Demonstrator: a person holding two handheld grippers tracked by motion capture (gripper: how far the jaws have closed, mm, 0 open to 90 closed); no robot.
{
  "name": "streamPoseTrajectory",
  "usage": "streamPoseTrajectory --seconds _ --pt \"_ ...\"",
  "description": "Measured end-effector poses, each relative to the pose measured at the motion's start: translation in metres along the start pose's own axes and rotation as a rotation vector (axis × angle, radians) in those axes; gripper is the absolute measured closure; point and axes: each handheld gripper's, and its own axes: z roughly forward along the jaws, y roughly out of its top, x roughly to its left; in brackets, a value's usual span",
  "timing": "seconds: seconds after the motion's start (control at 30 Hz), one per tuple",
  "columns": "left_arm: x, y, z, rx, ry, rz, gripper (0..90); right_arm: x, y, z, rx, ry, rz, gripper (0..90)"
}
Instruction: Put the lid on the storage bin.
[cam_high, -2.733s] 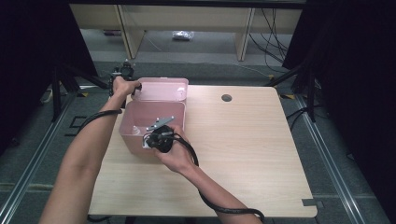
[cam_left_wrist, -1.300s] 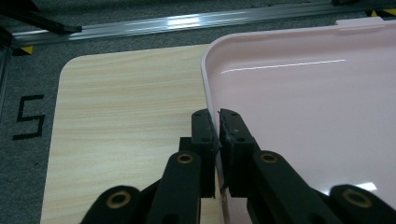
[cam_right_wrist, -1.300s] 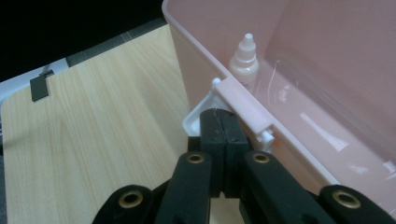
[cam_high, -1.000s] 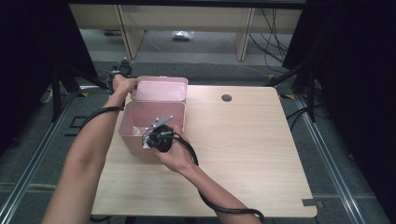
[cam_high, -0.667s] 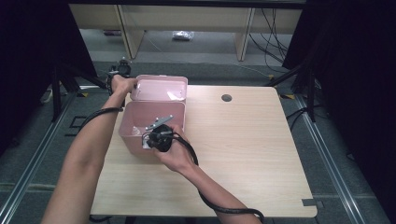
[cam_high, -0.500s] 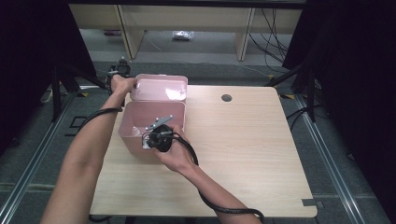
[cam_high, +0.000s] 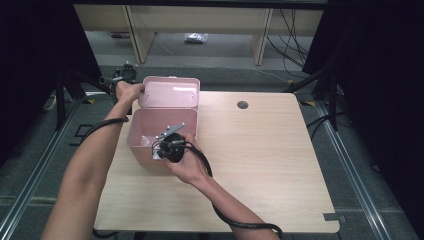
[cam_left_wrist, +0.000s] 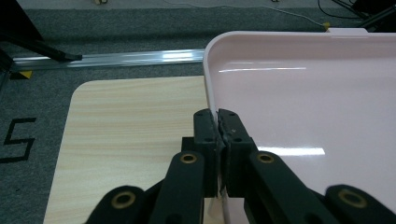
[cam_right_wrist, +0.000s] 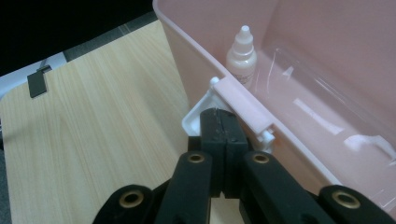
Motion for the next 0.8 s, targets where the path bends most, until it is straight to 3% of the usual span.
streamPoseTrajectory --seconds 0.13,0.17,0.27,0.63,0.67,0.8 --pt "-0.001 0.000 -0.003 -0.029 -0.002 -0.008 86.9 0.001 -0.001 0.002 -0.019 -0.001 0.009 90.0" --pt "-0.001 0.000 -0.004 -0.032 -0.006 -0.009 86.9 -0.001 -0.002 0.003 -0.019 -0.014 -0.025 90.0" --pt "-0.001 0.000 -0.007 -0.043 -0.005 -0.005 86.9 0.001 0.000 0.000 0.004 0.006 0.004 90.0" --pt "0.000 -0.002 -0.018 -0.108 -0.020 -0.001 87.0 0.001 0.000 0.000 0.013 0.011 0.015 90.0" --pt "0.000 -0.001 -0.019 -0.117 -0.020 -0.007 87.1 0.000 -0.001 0.003 -0.012 0.001 -0.010 90.0" --pt "0.000 0.000 -0.024 -0.127 -0.025 0.010 87.1 0.000 -0.001 0.001 0.001 0.005 -0.014 90.0"
